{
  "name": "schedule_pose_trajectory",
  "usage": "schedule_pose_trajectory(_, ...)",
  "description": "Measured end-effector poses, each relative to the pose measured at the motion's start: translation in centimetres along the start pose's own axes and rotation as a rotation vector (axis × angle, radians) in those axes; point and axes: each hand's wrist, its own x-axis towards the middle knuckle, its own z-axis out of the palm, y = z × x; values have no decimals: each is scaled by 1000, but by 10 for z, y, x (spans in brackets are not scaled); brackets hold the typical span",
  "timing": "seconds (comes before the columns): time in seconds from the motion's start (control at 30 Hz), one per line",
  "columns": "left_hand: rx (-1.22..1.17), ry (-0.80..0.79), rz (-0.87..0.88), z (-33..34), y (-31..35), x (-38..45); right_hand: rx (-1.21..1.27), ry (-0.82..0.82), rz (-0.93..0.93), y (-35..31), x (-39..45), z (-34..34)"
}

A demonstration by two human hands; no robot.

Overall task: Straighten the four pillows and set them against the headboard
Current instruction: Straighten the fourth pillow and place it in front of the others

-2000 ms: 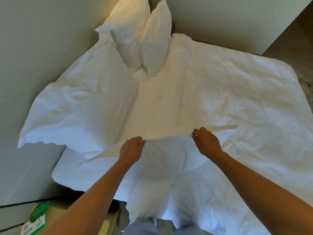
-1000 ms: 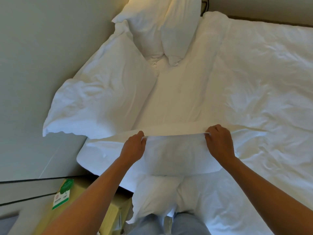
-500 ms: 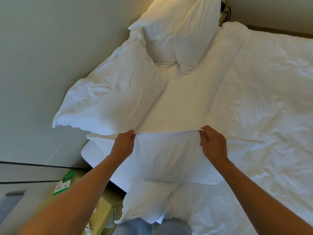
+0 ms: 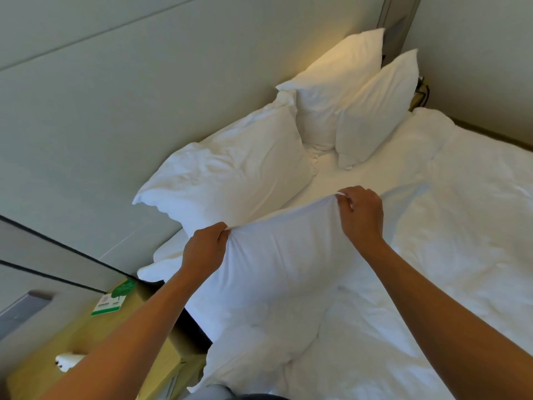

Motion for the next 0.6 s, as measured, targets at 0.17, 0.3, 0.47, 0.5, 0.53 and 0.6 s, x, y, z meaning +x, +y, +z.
schedule_pose_trajectory(0.17,-145,18,-114,9,5,-3,-90,-107,27,-5,33,14)
schedule_pose_trajectory(0.3,-188,-53,-170,33,18,-7,-69,-179,90,13,35,24)
schedule_pose_trajectory(0.47,-241,-76,-218,38,28,12,-114,-188,84,16,65,38)
schedule_pose_trajectory(0.5,-249,-81,-218,36,30,19,-118,-184,78,13,76,41)
schedule_pose_trajectory(0.53,-259,-87,-220,33,31,27,-115,-177,71,10,87,44)
schedule_pose_trajectory(0.6,-297,-91,-240,27,32,45,-99,-161,52,2,112,52)
